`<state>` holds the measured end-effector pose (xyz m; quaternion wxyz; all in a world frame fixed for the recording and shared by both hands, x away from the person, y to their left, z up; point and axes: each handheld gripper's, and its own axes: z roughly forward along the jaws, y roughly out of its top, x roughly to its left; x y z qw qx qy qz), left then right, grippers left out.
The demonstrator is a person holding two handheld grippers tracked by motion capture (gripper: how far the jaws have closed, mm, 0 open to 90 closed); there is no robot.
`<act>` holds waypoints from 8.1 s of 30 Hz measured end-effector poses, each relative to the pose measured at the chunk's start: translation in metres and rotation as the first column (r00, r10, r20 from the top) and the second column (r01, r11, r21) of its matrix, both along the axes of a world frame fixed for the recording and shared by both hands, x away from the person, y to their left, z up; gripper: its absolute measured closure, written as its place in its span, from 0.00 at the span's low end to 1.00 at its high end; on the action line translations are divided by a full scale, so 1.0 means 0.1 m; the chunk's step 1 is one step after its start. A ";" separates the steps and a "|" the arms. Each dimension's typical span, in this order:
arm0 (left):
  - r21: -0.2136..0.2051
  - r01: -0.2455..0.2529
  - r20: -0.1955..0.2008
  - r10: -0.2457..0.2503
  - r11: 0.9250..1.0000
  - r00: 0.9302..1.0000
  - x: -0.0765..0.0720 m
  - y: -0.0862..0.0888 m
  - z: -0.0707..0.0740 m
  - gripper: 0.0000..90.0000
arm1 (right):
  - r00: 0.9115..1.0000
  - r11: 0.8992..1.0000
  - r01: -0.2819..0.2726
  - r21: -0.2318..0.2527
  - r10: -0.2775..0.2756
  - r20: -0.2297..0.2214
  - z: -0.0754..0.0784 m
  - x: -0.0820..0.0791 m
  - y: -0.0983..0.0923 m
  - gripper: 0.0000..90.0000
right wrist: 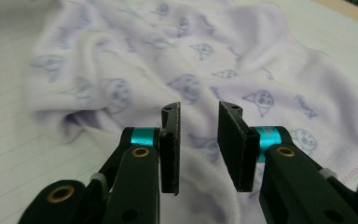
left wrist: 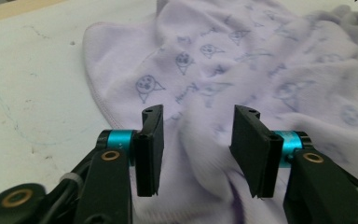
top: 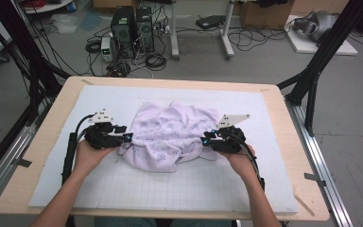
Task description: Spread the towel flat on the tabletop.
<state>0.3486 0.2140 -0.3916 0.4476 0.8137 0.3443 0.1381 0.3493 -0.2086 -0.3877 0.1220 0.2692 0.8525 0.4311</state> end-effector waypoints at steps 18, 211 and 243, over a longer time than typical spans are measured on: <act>0.219 0.146 -0.039 -0.141 0.965 0.989 -0.24 -0.42 -0.40 0.73 | 0.991 0.983 -0.128 -0.135 0.121 -0.058 -0.45 -0.19 0.52 0.76; 0.182 0.268 -0.082 -0.257 0.946 0.963 -0.57 -0.32 -0.42 0.74 | 0.967 0.971 -0.223 -0.079 0.211 -0.144 -0.53 -0.50 0.10 0.75; 0.111 0.310 -0.096 -0.300 0.944 0.949 -0.63 -0.24 -0.35 0.82 | 0.954 0.965 -0.261 -0.027 0.254 -0.160 -0.52 -0.66 0.06 0.74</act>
